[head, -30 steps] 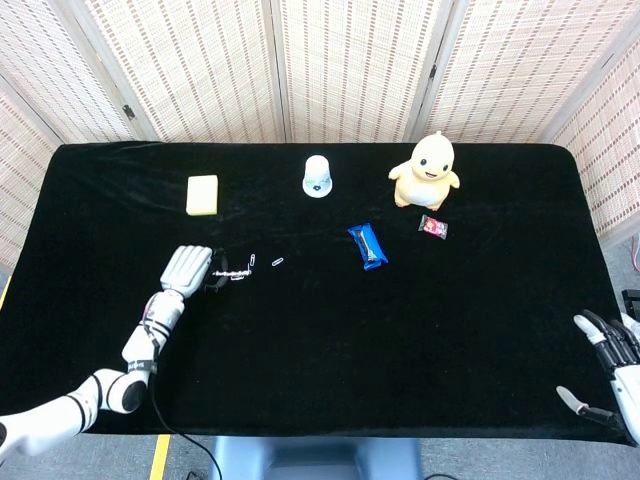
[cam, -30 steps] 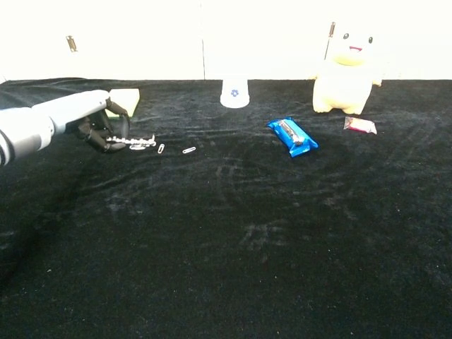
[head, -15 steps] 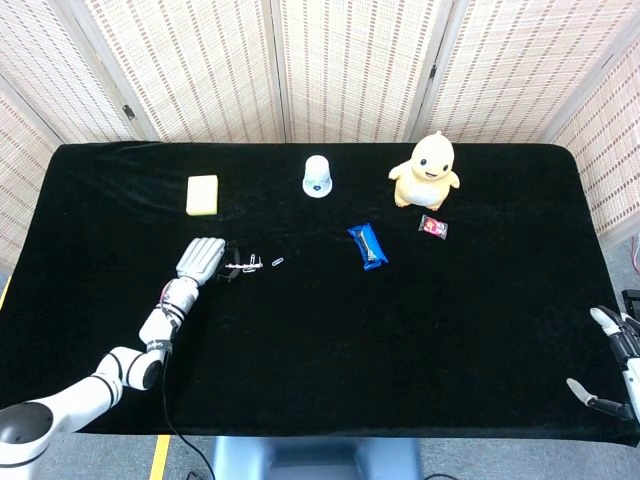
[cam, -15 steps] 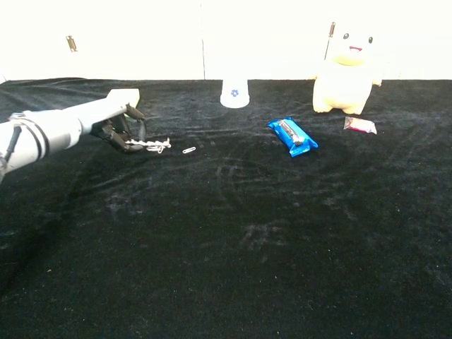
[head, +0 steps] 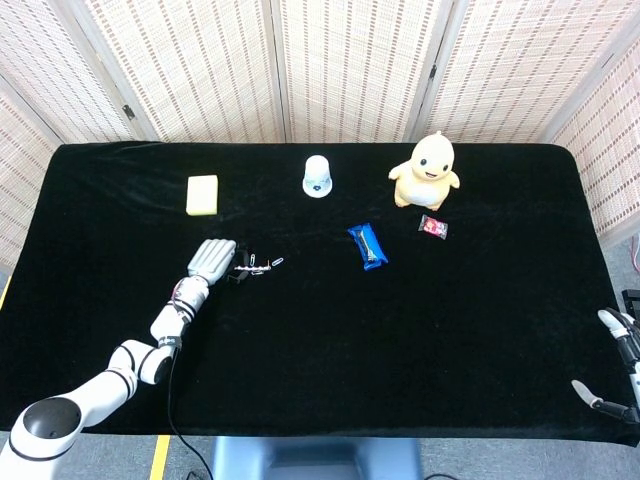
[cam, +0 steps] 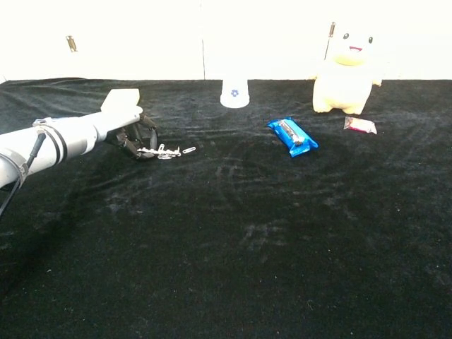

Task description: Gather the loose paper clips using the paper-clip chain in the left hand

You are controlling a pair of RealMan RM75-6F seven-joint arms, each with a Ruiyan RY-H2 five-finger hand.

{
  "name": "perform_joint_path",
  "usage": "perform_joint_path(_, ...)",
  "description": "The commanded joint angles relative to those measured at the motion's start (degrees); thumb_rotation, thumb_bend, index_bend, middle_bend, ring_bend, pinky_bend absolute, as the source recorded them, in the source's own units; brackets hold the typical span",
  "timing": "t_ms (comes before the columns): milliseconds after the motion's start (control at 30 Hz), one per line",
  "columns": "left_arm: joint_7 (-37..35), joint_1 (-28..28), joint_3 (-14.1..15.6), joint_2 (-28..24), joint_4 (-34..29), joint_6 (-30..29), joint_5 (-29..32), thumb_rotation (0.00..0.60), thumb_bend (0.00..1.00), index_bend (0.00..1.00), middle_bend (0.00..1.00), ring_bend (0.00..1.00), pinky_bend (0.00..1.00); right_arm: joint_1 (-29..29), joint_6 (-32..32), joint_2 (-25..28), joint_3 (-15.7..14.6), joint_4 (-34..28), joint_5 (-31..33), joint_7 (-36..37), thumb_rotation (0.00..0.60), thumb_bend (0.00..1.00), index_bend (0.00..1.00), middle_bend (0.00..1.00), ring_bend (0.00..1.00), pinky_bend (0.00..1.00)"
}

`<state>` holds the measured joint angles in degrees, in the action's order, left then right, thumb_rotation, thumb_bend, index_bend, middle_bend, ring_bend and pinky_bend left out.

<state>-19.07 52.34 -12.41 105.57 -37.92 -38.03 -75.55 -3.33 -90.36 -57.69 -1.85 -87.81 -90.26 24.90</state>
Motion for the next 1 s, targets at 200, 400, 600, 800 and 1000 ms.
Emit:
perform_joint_path(200,-1.55,0.46,0.13,-0.03,1.42,0.31,-0.04,0.600,0.43,0.75,1.00,1.00,1.00,0.27,0.96,0.00,0.27,-0.18,0.45,-0.25,0.600,0.24,0.03,0.08,0.09,0.00)
perform_joint_path(400,-2.83,0.72,0.54,0.01,2.82,0.92,-0.27,0.600,0.43,0.75,1.00,1.00,1.00,0.43,1.55,0.02,0.48,-0.38,0.77,-0.49,0.600,0.23,0.03,0.08,0.09,0.00)
perform_joint_path(600,-3.91,1.03,0.87,0.63,5.17,1.61,-0.39,0.600,0.43,0.75,1.00,1.00,1.00,0.44,1.75,-0.02,0.67,-0.52,0.96,-0.80,0.600,0.24,0.03,0.08,0.09,0.00)
perform_joint_path(800,-5.42,0.98,1.29,0.73,6.39,1.55,-0.84,0.600,0.43,0.75,1.00,1.00,1.00,0.55,2.15,-0.04,0.79,-0.62,1.09,-1.01,0.600,0.23,0.03,0.08,0.09,0.00)
perform_joint_path(1000,-4.85,0.10,1.44,-1.01,4.35,-1.07,-1.28,0.600,0.43,0.75,1.00,1.00,1.00,0.48,2.00,0.04,0.70,-0.49,0.66,-0.85,0.600,0.24,0.03,0.08,0.09,0.00)
